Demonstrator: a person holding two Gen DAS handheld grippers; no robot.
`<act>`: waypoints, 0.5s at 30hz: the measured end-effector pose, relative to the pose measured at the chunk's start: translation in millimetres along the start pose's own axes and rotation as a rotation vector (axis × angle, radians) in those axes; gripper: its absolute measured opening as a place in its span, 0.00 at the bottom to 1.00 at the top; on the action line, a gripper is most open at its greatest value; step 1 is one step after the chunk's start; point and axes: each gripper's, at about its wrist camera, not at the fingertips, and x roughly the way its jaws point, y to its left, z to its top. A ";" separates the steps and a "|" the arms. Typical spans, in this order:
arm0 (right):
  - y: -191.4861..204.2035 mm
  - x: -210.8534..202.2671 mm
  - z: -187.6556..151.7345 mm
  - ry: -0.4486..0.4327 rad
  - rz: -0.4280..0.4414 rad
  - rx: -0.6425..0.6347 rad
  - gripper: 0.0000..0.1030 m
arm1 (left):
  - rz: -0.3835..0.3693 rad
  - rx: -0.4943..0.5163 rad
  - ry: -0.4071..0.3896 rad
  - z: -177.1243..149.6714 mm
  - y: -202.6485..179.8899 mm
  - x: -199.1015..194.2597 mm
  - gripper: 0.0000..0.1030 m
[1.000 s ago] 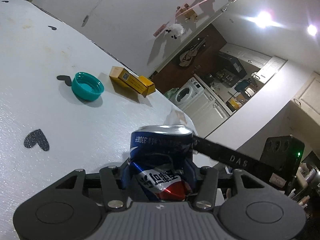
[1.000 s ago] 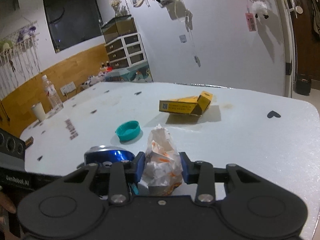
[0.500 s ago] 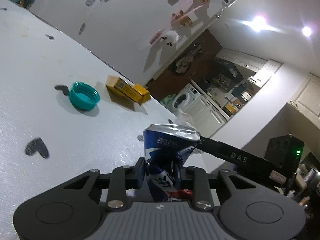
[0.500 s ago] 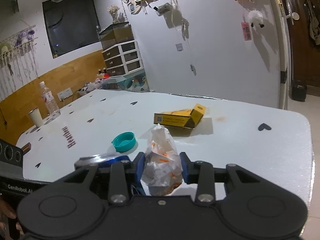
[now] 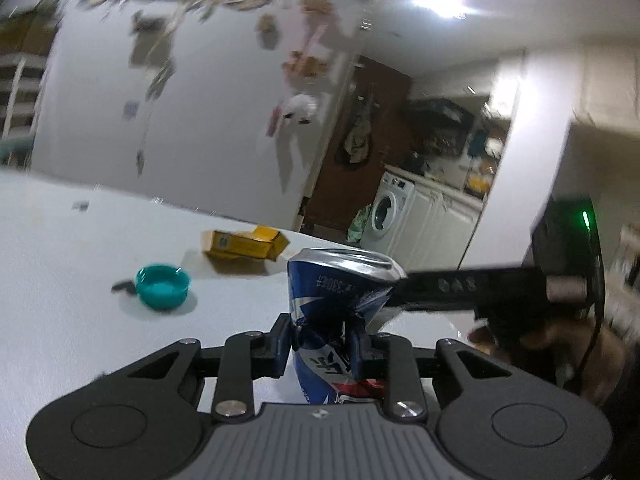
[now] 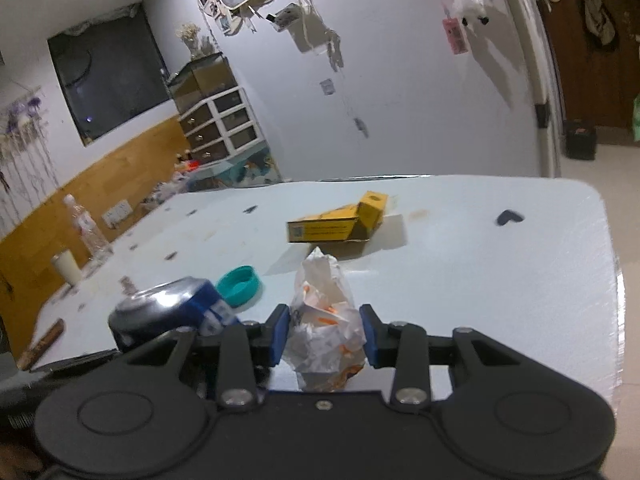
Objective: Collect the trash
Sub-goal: 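Lift the blue can and white paper with both tools off the table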
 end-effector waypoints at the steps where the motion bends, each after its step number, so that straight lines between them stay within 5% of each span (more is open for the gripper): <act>1: 1.9 -0.1 -0.3 0.002 0.009 -0.004 0.37 | 0.016 0.032 -0.001 -0.4 -3.7 0.3 0.29; 15: 11.3 -2.7 0.4 -0.044 0.077 -0.068 0.37 | -0.047 -0.072 0.040 -3.4 12.4 9.7 0.39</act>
